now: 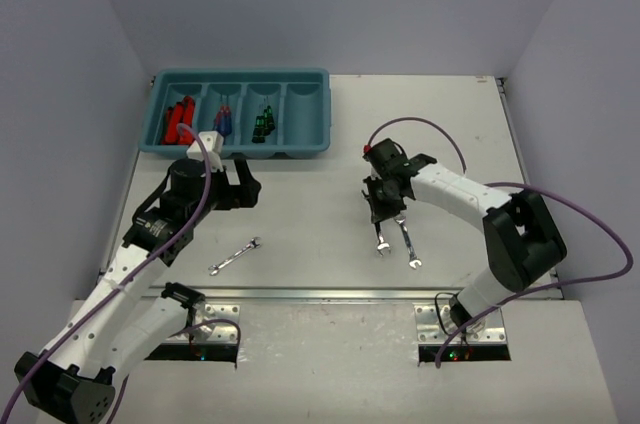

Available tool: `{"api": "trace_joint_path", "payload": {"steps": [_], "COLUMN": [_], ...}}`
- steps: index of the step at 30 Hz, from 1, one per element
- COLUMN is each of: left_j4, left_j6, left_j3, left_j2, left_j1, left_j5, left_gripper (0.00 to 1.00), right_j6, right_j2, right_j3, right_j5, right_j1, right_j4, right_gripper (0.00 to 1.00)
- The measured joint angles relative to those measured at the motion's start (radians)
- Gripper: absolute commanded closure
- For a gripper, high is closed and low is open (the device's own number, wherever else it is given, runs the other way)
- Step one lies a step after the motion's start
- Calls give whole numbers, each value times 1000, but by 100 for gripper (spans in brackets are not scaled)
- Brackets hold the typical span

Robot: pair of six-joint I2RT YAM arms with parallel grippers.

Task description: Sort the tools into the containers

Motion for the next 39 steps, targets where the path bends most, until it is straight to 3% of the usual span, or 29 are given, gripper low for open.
{"api": "trace_joint_path", "payload": {"steps": [5,9,26,34,38,39], "left_j4": [-1,0,-1,0,0,0], "left_j6": [0,0,-1,0,0,0], "left_j3": [0,0,0,0,0,0], "left_j2": [-17,-31,-32,-46,-46,-46], "left_j1": [0,0,6,18,28,29], "left_j5": [-14,-26,-40,-35,-25,-24], "left_gripper": [0,0,0,0,0,0], "right_j6": [1,9,46,101,96,95], "right_j2": [6,69,713,856,906,914], "right_j3": [100,282,1175,1246,1259,1259], "right_j5": [-59,-108,-297,-400,-428,-432], "right_j1": [0,0,-71,-151,-180,-182], "right_j4": [-3,-11,45,192,230,231], "right_gripper": [100,100,100,99,92,83]}}
